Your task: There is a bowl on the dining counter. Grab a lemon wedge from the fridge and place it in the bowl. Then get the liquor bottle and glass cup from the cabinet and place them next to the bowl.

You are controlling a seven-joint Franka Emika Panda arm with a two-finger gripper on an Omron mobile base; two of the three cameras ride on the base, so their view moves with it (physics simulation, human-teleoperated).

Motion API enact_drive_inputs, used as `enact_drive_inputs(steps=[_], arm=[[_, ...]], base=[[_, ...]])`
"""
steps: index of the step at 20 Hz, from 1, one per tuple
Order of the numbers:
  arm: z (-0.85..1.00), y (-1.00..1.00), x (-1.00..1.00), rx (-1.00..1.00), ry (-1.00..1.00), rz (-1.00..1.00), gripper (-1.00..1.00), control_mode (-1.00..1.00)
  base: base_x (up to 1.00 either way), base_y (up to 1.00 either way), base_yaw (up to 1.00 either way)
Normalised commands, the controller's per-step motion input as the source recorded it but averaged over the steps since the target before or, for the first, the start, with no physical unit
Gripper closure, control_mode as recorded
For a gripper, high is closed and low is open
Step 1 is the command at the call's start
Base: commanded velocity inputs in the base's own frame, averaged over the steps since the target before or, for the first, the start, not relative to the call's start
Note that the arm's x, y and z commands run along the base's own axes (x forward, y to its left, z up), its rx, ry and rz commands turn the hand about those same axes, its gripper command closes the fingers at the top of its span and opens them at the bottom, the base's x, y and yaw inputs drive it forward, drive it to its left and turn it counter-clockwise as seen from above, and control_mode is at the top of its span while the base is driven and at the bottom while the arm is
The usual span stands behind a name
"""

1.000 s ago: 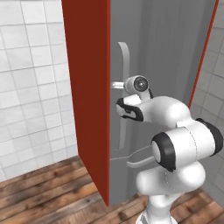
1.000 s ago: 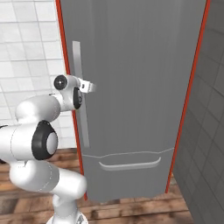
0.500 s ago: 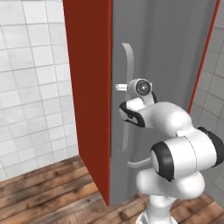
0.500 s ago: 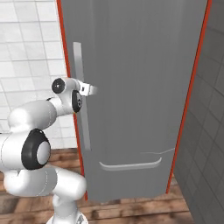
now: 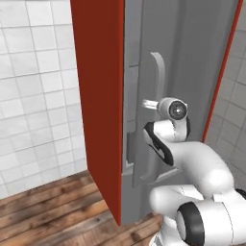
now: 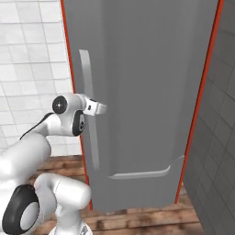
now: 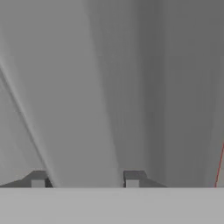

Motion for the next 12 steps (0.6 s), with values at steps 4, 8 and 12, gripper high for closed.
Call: enact_drive_inputs(steps=[4,8,12], arm=[[0.0,-1.0,-0.75,0.12,0.0,-0.13,1.0,-1.0],[0.01,-1.0,-0.74,0.12,0.0,-0.16,1.0,-1.0],[0.04,-1.0,-0.65,0.12,0.0,-0.19,1.0,-1.0]], base=[[0.0,0.0,0.0],[0.0,0.0,0.0],[0.0,0.0,0.0]])
